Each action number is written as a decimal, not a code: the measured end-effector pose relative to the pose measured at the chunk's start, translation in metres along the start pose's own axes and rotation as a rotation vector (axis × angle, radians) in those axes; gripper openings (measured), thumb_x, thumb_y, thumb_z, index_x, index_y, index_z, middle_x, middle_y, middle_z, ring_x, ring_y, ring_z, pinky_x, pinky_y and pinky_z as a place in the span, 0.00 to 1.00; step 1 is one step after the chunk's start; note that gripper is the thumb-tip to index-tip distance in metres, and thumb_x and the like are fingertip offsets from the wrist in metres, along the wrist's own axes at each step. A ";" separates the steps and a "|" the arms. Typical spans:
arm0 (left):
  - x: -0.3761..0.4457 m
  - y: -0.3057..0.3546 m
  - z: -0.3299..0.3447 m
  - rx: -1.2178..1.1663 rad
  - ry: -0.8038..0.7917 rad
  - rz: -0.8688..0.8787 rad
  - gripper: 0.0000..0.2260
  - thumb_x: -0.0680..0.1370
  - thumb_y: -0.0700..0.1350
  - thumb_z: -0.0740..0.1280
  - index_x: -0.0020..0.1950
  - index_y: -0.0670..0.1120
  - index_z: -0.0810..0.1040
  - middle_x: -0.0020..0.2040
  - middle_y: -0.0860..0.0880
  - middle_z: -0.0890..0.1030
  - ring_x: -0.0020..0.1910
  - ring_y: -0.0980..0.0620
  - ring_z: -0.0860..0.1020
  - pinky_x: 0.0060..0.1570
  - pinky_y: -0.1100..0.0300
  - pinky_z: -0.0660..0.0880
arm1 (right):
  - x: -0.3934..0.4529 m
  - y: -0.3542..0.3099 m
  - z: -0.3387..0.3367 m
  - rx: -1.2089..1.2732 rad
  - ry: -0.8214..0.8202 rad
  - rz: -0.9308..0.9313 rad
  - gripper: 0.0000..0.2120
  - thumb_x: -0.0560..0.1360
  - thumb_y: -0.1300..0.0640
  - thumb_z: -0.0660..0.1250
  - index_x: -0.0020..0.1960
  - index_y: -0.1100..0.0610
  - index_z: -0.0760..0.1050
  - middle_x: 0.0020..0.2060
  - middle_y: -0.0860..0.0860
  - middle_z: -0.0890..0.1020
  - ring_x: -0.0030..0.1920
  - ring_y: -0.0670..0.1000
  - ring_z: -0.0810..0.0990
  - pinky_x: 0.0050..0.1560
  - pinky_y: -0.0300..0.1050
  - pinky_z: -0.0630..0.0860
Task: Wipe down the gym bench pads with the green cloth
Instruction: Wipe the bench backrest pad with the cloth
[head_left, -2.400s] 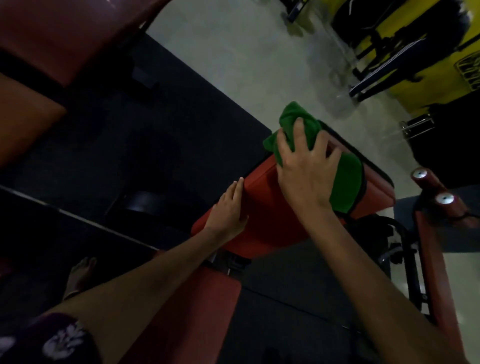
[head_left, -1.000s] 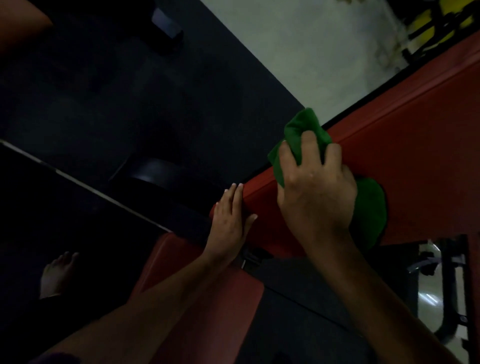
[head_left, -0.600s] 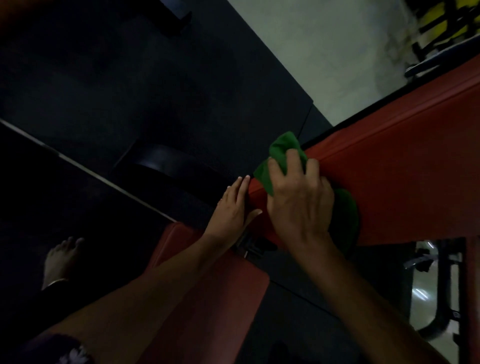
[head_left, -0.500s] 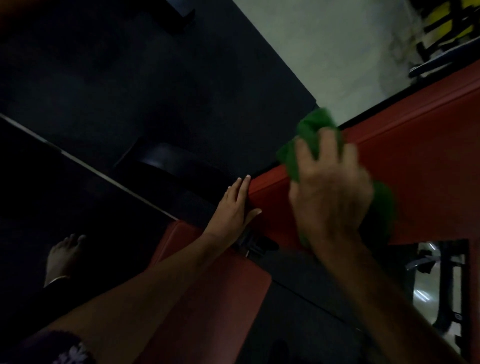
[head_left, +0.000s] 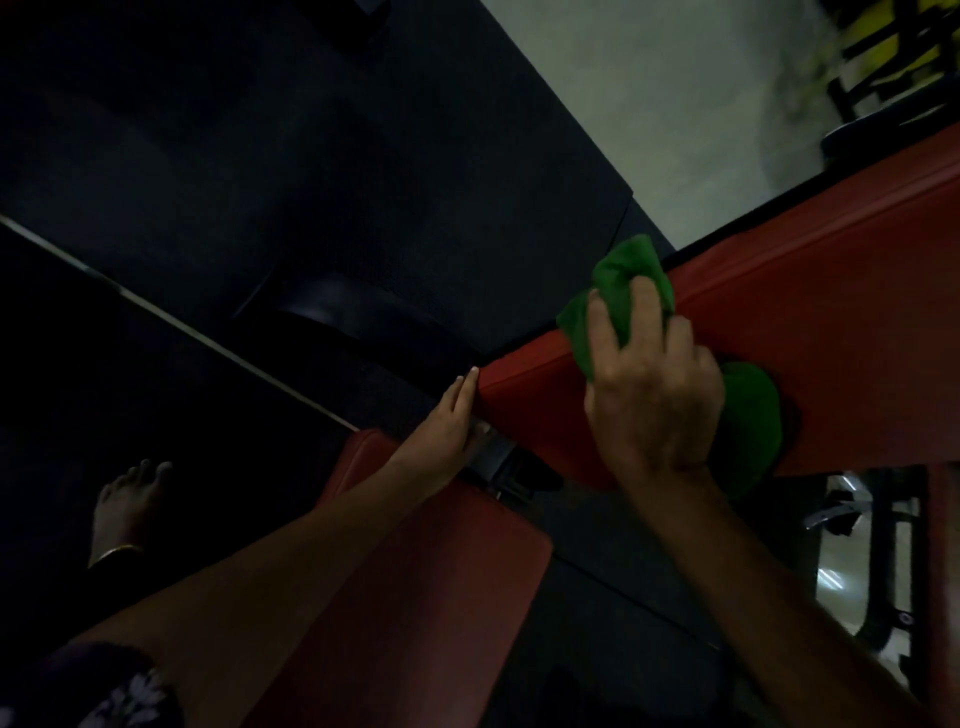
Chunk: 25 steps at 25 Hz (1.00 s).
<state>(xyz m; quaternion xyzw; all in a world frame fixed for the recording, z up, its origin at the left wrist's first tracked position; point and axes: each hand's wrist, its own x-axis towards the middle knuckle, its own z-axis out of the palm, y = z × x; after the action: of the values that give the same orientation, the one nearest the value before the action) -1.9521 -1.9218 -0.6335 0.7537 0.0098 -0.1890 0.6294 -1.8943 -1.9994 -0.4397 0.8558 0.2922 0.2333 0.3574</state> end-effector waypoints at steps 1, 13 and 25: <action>0.003 -0.001 0.000 -0.008 -0.005 -0.017 0.31 0.82 0.48 0.55 0.77 0.47 0.39 0.78 0.45 0.46 0.75 0.45 0.56 0.70 0.55 0.59 | -0.005 -0.011 0.009 0.015 0.000 -0.027 0.13 0.72 0.61 0.66 0.54 0.52 0.80 0.54 0.55 0.82 0.35 0.51 0.77 0.30 0.39 0.70; 0.017 -0.011 -0.005 0.016 0.064 -0.004 0.11 0.82 0.45 0.58 0.62 0.43 0.64 0.54 0.43 0.76 0.48 0.48 0.76 0.41 0.59 0.71 | -0.028 -0.069 0.045 0.133 -0.020 -0.076 0.14 0.76 0.61 0.59 0.52 0.50 0.81 0.53 0.54 0.83 0.33 0.50 0.77 0.27 0.38 0.69; 0.003 0.054 -0.008 0.054 0.001 -0.026 0.37 0.79 0.52 0.61 0.77 0.39 0.42 0.78 0.42 0.47 0.77 0.45 0.47 0.75 0.52 0.50 | -0.010 -0.009 0.000 0.121 -0.118 -0.091 0.16 0.73 0.60 0.57 0.54 0.49 0.79 0.51 0.51 0.81 0.34 0.51 0.75 0.31 0.40 0.69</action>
<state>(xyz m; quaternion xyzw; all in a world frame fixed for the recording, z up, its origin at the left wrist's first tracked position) -1.9337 -1.9260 -0.5817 0.7704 0.0147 -0.1969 0.6062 -1.9042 -2.0013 -0.4485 0.8739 0.3226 0.1479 0.3320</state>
